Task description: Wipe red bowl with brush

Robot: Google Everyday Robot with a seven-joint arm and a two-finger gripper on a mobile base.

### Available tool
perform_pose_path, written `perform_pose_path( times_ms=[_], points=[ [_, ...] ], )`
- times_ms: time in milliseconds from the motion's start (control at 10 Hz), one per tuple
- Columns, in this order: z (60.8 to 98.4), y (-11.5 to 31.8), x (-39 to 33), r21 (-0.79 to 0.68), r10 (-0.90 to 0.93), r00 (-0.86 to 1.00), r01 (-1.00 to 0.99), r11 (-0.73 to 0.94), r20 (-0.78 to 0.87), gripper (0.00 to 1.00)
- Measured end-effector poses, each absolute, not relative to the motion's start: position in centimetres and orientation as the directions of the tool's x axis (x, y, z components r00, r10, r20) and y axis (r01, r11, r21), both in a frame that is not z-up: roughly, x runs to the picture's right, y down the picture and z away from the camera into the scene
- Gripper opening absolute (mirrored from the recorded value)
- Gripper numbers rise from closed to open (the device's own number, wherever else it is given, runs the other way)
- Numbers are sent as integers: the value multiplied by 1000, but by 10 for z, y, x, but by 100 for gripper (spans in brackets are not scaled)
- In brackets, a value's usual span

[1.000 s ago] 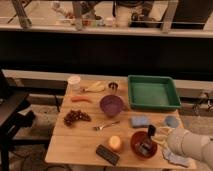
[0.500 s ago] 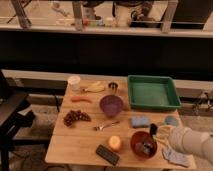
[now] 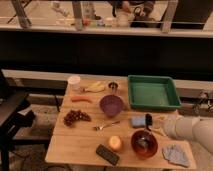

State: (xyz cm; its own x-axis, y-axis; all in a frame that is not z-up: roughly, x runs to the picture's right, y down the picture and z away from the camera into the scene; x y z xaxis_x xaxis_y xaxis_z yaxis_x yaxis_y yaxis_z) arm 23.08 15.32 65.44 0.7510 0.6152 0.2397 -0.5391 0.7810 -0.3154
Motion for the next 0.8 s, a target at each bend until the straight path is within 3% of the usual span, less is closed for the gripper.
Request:
perform_pose_path(
  times_ms=[400,800],
  points=[
    [655,160,209,-339,607,753,-518,785,254,2],
    [632,182,207,-333,613,750,-528,781,248,2]
  ],
)
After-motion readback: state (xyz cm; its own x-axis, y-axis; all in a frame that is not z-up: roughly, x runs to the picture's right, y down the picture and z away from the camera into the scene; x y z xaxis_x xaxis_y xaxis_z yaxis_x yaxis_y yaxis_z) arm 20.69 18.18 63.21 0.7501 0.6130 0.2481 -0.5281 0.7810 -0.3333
